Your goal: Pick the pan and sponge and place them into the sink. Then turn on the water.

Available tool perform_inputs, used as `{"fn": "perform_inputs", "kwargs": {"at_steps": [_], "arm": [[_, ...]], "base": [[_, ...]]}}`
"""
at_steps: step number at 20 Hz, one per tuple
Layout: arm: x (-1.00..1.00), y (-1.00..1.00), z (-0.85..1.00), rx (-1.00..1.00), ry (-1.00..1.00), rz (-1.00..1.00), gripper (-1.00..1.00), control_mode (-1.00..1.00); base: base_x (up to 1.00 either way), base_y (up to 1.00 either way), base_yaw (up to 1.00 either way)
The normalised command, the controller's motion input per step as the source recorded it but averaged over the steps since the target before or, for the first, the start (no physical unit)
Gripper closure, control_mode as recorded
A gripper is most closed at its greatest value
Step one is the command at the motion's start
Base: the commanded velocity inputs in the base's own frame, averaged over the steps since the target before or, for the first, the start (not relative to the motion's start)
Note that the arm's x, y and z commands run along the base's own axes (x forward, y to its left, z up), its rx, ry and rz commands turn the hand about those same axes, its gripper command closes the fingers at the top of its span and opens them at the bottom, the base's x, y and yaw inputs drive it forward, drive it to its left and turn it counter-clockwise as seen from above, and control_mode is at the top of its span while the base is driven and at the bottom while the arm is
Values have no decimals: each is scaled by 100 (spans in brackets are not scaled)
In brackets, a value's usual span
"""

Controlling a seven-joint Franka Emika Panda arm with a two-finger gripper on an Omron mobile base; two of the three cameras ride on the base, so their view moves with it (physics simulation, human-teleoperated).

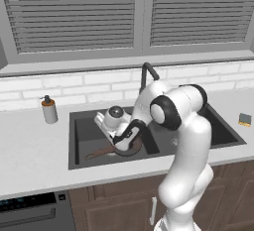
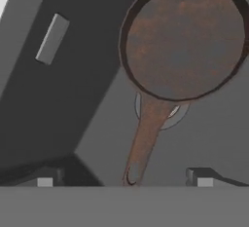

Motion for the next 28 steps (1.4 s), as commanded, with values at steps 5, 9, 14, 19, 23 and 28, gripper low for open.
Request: {"fn": "perform_inputs", "kwargs": {"at_steps": [5, 9, 14, 19, 23, 28], "arm": [[-59, 0, 100, -3, 1, 0, -100, -100], [-47, 0, 100, -2, 1, 0, -100, -100], [-34, -6, 100, 0, 0, 0, -100, -100], [-19, -13, 100, 0, 3, -2, -100, -100], [-20, -14, 100, 0, 2, -3, -100, -100], [-56, -40, 86, 0, -5, -18, -100, -100]], "base": [[0, 0, 0], [0, 0, 0], [0, 0, 0], [0, 0, 0], [0, 0, 0], [0, 0, 0]]}}
